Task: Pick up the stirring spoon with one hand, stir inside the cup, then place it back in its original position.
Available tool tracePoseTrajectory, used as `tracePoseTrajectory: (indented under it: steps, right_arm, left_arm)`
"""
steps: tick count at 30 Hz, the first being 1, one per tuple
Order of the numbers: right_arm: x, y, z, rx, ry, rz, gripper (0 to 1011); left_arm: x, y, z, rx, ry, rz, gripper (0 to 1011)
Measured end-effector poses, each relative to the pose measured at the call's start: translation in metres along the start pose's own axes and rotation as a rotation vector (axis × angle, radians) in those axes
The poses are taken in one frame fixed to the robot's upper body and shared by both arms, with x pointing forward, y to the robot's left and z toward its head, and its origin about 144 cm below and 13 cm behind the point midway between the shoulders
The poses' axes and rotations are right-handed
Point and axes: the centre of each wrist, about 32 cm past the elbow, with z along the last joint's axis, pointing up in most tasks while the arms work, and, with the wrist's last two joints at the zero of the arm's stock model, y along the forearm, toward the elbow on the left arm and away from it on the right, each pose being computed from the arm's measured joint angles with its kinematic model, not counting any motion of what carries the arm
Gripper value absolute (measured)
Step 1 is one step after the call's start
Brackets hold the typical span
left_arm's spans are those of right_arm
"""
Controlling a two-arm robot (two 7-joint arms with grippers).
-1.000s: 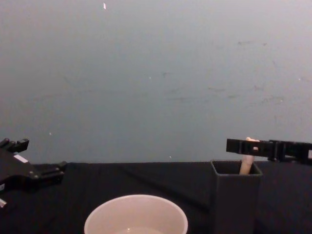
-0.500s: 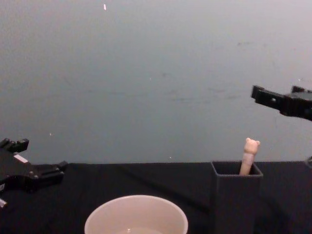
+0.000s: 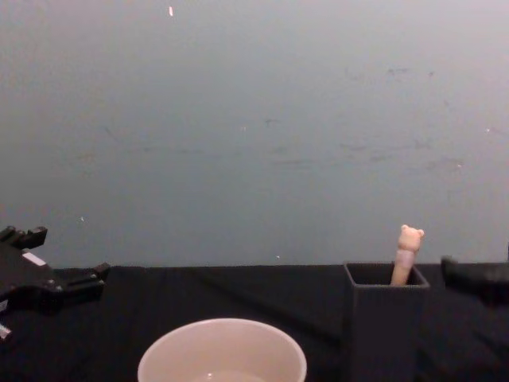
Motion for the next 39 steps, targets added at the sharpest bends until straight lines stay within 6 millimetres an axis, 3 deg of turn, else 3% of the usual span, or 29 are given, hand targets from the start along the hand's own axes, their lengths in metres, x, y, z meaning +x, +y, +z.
tracePoseTrajectory:
  steps: [10,39]
  right_arm:
    - [-0.004,-0.005,-0.016,-0.084,-0.015,0.025,1000]
    - [-0.004,-0.005,-0.014,-0.075,-0.016,0.024,1002]
  left_arm:
    - [0.000,0.000,0.000,0.000,0.000,0.000,1002]
    - [0.000,0.000,0.000,0.000,0.000,0.000,1001]
